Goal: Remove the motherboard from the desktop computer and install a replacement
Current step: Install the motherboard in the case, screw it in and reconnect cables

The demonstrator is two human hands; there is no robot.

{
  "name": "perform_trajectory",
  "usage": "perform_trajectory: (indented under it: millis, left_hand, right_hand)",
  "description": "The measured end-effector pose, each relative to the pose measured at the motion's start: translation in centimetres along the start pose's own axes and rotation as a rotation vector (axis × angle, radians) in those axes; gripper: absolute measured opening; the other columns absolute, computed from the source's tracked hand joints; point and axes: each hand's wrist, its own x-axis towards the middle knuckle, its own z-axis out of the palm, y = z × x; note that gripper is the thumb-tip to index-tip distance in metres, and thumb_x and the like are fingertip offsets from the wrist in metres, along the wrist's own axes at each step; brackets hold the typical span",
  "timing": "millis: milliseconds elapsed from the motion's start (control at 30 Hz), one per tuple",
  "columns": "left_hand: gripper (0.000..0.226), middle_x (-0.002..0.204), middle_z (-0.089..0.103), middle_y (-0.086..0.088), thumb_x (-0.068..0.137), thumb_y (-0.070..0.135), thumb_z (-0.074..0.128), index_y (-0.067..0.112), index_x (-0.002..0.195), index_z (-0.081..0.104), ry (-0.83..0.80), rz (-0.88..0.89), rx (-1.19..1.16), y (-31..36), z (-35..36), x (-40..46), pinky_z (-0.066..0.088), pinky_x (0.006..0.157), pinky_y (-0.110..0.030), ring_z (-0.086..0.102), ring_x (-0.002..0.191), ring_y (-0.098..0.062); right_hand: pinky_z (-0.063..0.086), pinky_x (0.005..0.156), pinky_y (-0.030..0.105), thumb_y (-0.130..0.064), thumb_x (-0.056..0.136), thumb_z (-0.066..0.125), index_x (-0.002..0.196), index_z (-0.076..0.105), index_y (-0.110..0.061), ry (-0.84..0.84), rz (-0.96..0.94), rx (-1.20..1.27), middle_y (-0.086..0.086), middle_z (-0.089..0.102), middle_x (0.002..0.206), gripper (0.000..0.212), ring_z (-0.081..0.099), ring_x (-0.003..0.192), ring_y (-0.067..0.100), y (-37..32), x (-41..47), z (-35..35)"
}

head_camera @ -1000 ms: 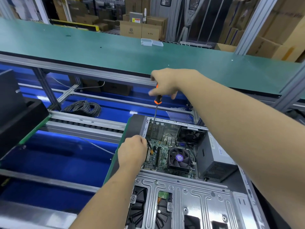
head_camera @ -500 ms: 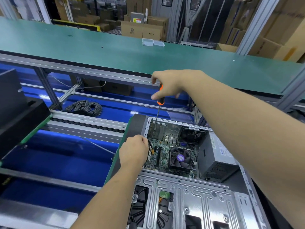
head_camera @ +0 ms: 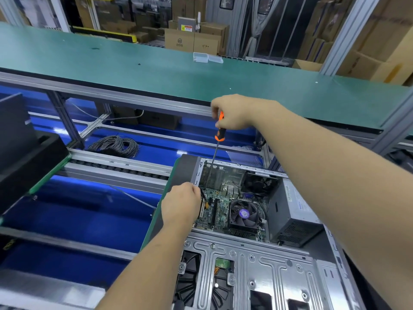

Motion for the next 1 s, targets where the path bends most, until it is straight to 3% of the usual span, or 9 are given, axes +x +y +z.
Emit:
perform_trajectory:
  millis: [133,200,267,333,467,633,800,900,1000]
  left_hand:
    - [0.044,0.059,0.055,-0.001,0.103,0.03,0.037,0.018,0.061,0.047,0.004,-0.004,-0.008,0.0,0.1,0.0,0.027,0.042,-0.026,0.046,0.048,-0.016]
    - [0.044,0.059,0.056,-0.001,0.103,0.03,0.037,0.017,0.062,0.049,0.003,-0.005,-0.012,0.0,0.1,0.1,0.027,0.042,-0.026,0.047,0.049,-0.016]
    - [0.044,0.06,0.056,-0.001,0.102,0.03,0.037,0.017,0.062,0.05,0.001,-0.005,-0.013,-0.1,0.2,0.1,0.027,0.042,-0.026,0.048,0.049,-0.016]
    - [0.044,0.059,0.055,0.0,0.103,0.031,0.037,0.017,0.063,0.05,0.003,-0.009,-0.011,-0.1,0.1,0.1,0.027,0.042,-0.026,0.047,0.049,-0.016]
    - [0.044,0.058,0.054,0.0,0.102,0.03,0.038,0.017,0.061,0.048,0.018,-0.002,-0.016,-0.1,0.2,0.0,0.026,0.042,-0.026,0.045,0.048,-0.015]
    - [0.044,0.057,0.054,0.0,0.102,0.03,0.037,0.017,0.061,0.05,0.013,-0.001,-0.009,-0.1,0.2,0.1,0.026,0.042,-0.025,0.046,0.049,-0.014]
    - [0.043,0.06,0.055,-0.002,0.102,0.029,0.036,0.017,0.062,0.049,0.005,-0.007,0.004,-0.1,0.2,0.1,0.029,0.043,-0.026,0.046,0.049,-0.017]
    - [0.043,0.059,0.054,-0.001,0.102,0.029,0.036,0.017,0.063,0.05,0.006,-0.006,0.009,0.0,0.1,0.1,0.028,0.042,-0.026,0.046,0.048,-0.015]
    - [0.043,0.059,0.055,-0.001,0.102,0.029,0.036,0.017,0.064,0.051,-0.005,-0.007,0.006,0.0,0.2,0.2,0.03,0.042,-0.026,0.048,0.049,-0.016]
  right_hand:
    - [0.041,0.059,0.035,-0.059,0.097,0.047,0.095,0.043,-0.009,0.021,0.167,-0.018,0.005,0.046,0.082,0.05,0.051,0.064,0.026,-0.6,-0.3,-0.1]
    - [0.042,0.069,0.036,-0.047,0.101,0.047,0.085,0.049,-0.008,0.049,0.106,-0.086,0.011,0.056,0.09,0.043,0.05,0.073,0.028,-0.8,0.0,0.2]
    - [0.045,0.075,0.038,-0.037,0.097,0.058,0.106,0.051,-0.011,-0.001,-0.004,-0.037,0.011,0.058,0.107,0.028,0.053,0.081,0.028,-1.0,-0.1,0.1]
    - [0.044,0.063,0.037,-0.047,0.094,0.06,0.112,0.043,-0.015,-0.042,0.028,-0.031,0.007,0.052,0.096,0.041,0.052,0.066,0.024,-1.3,-0.5,-0.1]
    - [0.035,0.055,0.032,-0.048,0.1,0.05,0.071,0.044,-0.011,0.17,0.058,-0.08,0.005,0.045,0.07,0.047,0.046,0.057,0.023,-1.8,0.3,0.3]
    - [0.044,0.076,0.034,-0.017,0.092,0.056,0.115,0.056,-0.01,0.079,-0.039,0.12,0.006,0.056,0.099,0.024,0.053,0.094,0.028,-1.2,0.2,0.5]
    - [0.043,0.052,0.033,-0.048,0.099,0.052,0.087,0.052,-0.008,0.056,0.066,-0.017,0.01,0.058,0.079,0.042,0.058,0.055,0.024,-0.5,0.1,-0.1]
    - [0.055,0.061,0.034,-0.024,0.098,0.057,0.105,0.059,-0.013,-0.028,-0.049,0.125,0.01,0.063,0.1,0.013,0.064,0.06,0.023,-0.5,0.1,-0.3]
    - [0.053,0.057,0.036,-0.045,0.096,0.058,0.101,0.055,-0.009,-0.064,0.007,0.047,0.008,0.061,0.088,0.036,0.063,0.057,0.024,-0.7,-0.3,-0.7]
